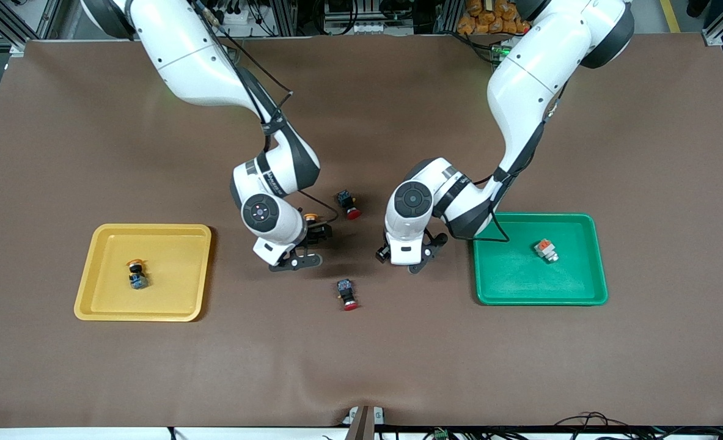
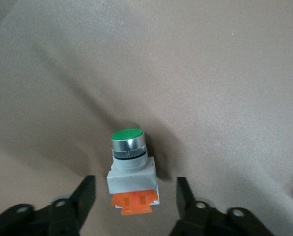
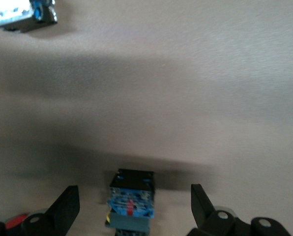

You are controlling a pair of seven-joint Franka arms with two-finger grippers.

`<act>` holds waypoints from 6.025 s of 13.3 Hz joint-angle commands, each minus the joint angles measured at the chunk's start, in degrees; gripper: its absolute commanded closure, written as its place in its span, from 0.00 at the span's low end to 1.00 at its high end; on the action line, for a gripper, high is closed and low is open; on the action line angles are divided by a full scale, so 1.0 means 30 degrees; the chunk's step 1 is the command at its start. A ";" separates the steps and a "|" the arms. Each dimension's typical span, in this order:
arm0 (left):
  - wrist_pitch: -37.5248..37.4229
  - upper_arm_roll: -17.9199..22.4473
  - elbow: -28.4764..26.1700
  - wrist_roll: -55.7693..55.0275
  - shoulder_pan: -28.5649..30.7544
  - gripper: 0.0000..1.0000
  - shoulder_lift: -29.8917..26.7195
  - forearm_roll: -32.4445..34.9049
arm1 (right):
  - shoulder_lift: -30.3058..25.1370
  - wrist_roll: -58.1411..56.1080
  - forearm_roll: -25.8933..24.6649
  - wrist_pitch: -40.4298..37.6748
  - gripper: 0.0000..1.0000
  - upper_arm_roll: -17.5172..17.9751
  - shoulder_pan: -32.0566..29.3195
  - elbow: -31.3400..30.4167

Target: Place green and yellow buttons in trays

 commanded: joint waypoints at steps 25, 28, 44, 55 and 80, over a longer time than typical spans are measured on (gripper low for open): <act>-0.1486 -0.0370 -0.7186 1.5536 0.8524 1.00 -0.6124 -0.0509 | -0.2918 -1.0056 0.0042 -0.2106 1.00 -0.5654 -0.2732 0.1111; -0.1216 -0.0370 -0.7160 1.5536 0.8671 0.76 -0.5715 -0.0509 | -0.2158 -1.3109 0.0217 -0.1494 1.00 -0.5625 -0.4520 0.1082; -1.0499 -0.0458 0.1100 2.1802 0.9491 0.00 -0.9021 -0.0801 | -0.1393 -1.4055 0.0218 -0.0699 0.00 -0.5596 -0.5140 0.0935; -1.4045 -0.0283 0.1278 2.4116 1.0721 0.00 -1.3680 -0.2616 | -0.7129 -1.4172 0.0072 -0.6962 0.00 -0.6706 -0.5316 0.0877; -1.4779 0.5431 -0.2795 2.7812 0.6972 0.00 -1.8545 -0.5489 | -1.4548 -0.6203 -0.3999 -1.6749 0.00 -0.1289 -1.1060 0.1573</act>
